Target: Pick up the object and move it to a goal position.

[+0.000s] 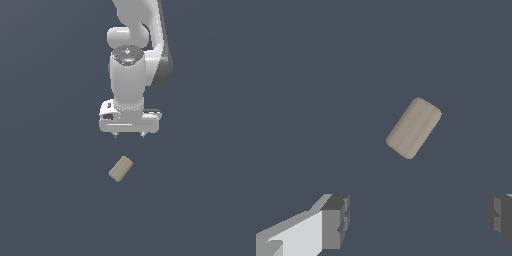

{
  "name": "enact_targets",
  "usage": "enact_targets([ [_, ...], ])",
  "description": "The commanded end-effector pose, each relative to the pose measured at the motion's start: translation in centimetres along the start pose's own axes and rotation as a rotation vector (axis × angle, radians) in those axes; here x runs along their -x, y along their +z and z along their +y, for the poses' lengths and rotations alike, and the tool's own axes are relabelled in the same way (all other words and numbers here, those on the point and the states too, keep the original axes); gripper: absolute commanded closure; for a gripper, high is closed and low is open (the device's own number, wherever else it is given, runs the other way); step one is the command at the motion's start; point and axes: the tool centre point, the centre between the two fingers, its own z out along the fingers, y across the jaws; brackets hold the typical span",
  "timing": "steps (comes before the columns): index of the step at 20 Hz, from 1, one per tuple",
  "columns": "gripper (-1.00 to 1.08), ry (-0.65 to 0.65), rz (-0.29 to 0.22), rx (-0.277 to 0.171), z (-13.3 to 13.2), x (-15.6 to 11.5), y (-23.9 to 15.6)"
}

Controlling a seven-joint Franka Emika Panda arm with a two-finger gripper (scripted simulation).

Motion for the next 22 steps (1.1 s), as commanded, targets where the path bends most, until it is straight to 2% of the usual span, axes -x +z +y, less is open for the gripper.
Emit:
enact_targets([
  [1,-0.92,0.032,-0.003,0.000,0.2,-0.3,0.7],
  [22,-0.92,0.530,-0.035,0.028,3.4,-4.5,12.1],
])
